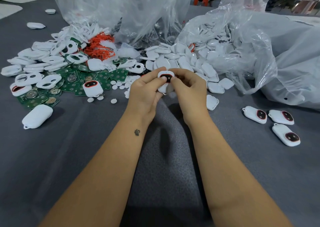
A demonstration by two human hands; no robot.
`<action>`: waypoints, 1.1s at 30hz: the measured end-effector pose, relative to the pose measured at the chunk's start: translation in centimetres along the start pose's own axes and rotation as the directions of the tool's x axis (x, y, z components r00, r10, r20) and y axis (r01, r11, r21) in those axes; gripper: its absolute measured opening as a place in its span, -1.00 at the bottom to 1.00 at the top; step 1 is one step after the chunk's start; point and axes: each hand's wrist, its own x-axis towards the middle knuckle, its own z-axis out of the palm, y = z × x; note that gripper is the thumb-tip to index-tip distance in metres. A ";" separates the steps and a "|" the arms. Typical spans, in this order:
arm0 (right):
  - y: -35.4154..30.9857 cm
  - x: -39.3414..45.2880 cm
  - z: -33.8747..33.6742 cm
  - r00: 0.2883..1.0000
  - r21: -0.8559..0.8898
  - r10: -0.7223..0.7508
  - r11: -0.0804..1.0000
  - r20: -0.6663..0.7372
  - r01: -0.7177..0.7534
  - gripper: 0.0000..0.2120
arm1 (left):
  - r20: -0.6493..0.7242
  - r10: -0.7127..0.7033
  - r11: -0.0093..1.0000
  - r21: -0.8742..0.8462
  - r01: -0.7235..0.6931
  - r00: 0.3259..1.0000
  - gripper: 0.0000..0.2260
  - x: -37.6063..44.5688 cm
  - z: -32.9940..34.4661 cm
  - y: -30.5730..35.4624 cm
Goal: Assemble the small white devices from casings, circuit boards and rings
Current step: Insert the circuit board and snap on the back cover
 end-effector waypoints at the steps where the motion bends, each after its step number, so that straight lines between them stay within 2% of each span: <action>1: 0.0 0.0 0.0 1.000 0.011 0.004 1.000 0.007 -0.004 -0.78 | -0.001 0.006 1.000 0.001 -0.006 1.000 -0.77 0.0 0.0 0.0; 16: 0.4 0.2 -0.3 1.000 0.070 -0.024 0.997 0.007 0.024 -0.81 | 0.114 0.003 0.997 0.076 -0.012 0.994 -0.74 -0.4 0.1 0.2; 20: 0.3 0.6 -0.5 0.997 0.231 0.072 0.970 0.005 -0.071 -0.86 | 0.107 0.004 1.000 -0.002 -0.004 0.994 -0.70 -0.4 0.1 0.3; 22: 0.1 0.7 -0.6 0.991 0.384 0.124 0.914 0.042 -0.130 -0.80 | 0.051 0.005 0.999 -0.040 -0.003 0.999 -0.71 -0.3 0.0 0.4; 24: 0.0 0.7 -0.8 0.988 0.460 0.129 0.874 0.087 -0.155 -0.72 | 0.007 0.008 0.996 -0.085 -0.007 1.000 -0.74 -0.1 -0.1 0.5; 28: 0.0 0.4 -0.9 0.991 0.299 0.009 0.953 0.134 -0.049 -0.65 | 0.005 0.010 0.996 -0.083 -0.009 1.000 -0.86 0.0 -0.4 0.7; 33: 0.0 0.1 -1.0 0.998 0.180 -0.025 0.984 0.049 0.016 -0.81 | 0.035 -0.046 0.992 -0.115 0.050 0.998 -0.88 -0.1 -0.5 1.0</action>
